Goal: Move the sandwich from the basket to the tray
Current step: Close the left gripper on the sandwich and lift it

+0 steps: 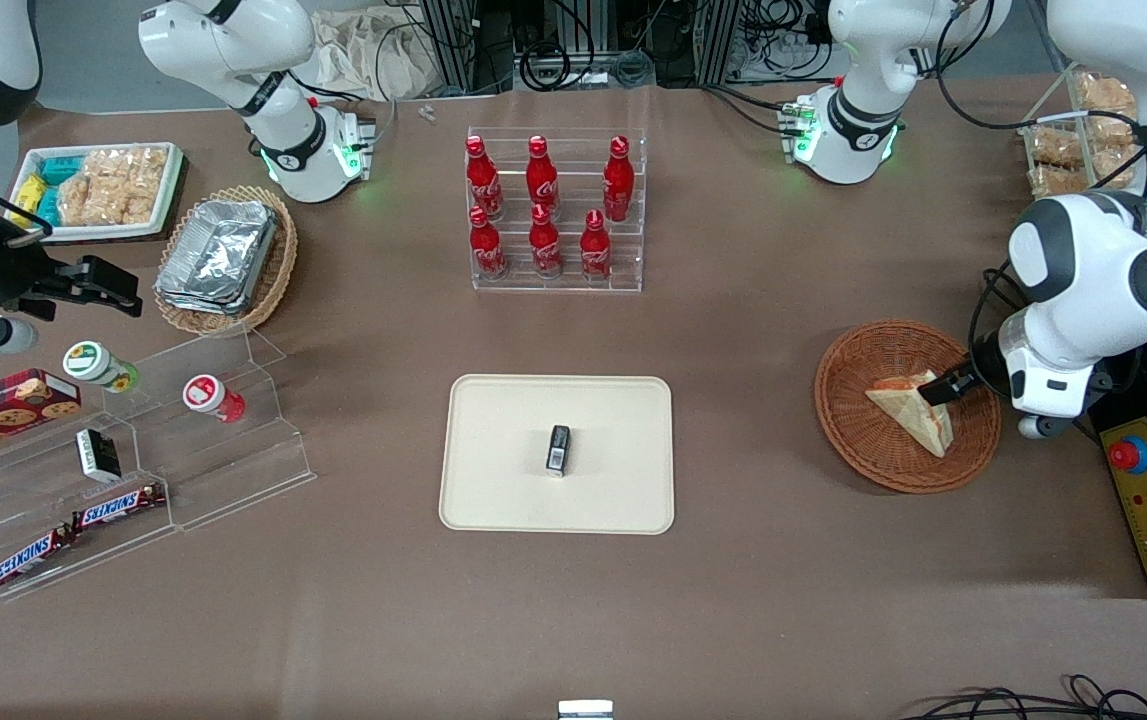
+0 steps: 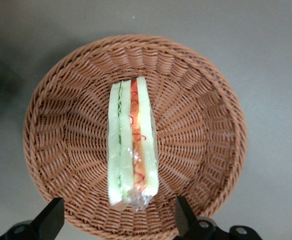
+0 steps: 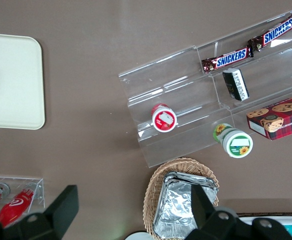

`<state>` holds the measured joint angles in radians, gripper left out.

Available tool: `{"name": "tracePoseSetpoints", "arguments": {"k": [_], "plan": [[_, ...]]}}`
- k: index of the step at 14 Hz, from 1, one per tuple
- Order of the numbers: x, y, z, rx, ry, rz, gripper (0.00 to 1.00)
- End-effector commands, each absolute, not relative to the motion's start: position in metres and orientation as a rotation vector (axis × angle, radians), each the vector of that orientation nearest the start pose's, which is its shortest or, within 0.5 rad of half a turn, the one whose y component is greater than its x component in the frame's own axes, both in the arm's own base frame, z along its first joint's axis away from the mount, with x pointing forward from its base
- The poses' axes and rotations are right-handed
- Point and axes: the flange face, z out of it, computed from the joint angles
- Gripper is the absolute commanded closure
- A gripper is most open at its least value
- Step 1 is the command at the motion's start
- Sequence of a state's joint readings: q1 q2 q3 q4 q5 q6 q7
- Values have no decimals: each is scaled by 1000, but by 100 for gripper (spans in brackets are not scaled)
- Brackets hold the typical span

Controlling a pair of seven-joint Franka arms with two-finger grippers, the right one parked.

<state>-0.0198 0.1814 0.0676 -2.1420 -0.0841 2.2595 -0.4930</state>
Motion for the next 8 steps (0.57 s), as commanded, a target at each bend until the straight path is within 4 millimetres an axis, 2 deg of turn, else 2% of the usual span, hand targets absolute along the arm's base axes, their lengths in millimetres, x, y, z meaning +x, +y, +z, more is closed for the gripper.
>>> {"name": "tracePoseSetpoints", "arguments": {"k": [1, 3, 4, 5, 7, 8], "plan": [[561, 26, 273, -3016, -964, 140, 0], [564, 27, 251, -3011, -974, 117, 2], [565, 27, 242, -3006, -987, 119, 17], [565, 27, 239, -3001, -999, 116, 37], [566, 27, 242, -3003, -1002, 102, 97], [567, 26, 251, -3010, -992, 91, 100]]}}
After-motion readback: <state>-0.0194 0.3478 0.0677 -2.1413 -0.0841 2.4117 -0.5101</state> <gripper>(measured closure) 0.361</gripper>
